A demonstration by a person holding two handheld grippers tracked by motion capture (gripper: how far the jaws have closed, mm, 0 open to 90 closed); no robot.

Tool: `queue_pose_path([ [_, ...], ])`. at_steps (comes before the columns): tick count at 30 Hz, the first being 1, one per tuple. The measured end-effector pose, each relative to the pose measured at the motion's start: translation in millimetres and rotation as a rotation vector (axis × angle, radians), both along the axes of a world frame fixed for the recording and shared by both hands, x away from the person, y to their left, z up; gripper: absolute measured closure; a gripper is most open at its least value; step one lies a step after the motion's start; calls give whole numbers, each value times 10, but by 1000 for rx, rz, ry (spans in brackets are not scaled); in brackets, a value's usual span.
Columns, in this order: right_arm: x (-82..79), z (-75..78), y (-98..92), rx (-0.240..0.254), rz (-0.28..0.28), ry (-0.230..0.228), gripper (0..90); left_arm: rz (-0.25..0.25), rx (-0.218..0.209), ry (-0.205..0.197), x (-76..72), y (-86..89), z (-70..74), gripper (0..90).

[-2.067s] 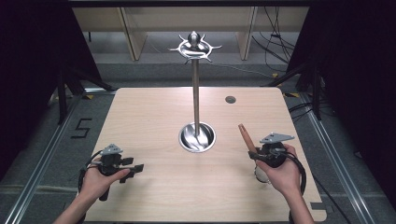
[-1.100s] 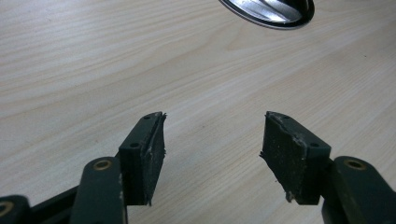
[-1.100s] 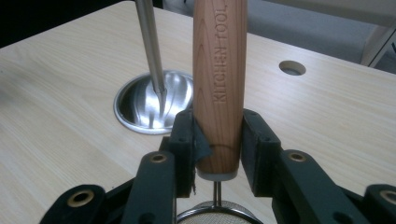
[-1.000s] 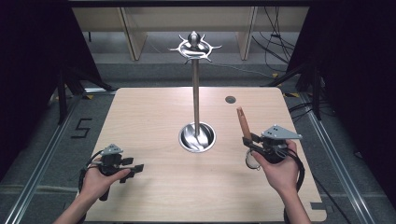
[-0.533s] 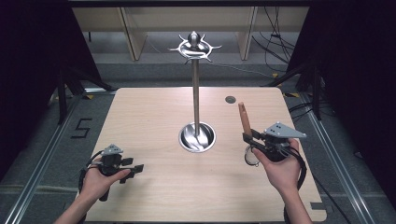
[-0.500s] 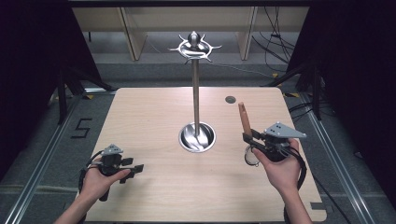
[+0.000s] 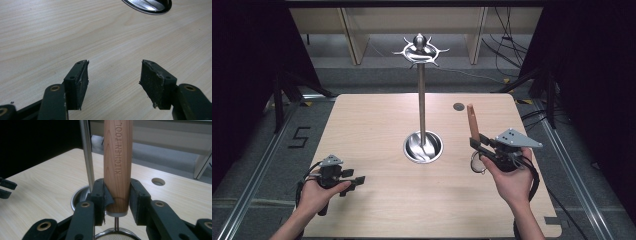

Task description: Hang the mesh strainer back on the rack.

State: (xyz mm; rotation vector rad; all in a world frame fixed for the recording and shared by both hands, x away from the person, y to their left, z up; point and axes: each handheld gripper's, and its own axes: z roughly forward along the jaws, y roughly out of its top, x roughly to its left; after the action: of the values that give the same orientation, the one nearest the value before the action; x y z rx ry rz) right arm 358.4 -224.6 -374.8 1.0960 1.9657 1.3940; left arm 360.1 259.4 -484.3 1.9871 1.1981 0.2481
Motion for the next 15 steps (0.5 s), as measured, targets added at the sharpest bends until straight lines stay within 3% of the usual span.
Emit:
queue_pose_path([
  [5,17,24,29,-3,10,-23,691,-1,-2,-12,3,-9,4,383],
  [8,17,37,59,16,6,-15,691,0,-1,-13,5,-10,5,383],
  [15,39,129,102,39,13,-55,691,-4,-2,-6,12,-19,0,383],
])
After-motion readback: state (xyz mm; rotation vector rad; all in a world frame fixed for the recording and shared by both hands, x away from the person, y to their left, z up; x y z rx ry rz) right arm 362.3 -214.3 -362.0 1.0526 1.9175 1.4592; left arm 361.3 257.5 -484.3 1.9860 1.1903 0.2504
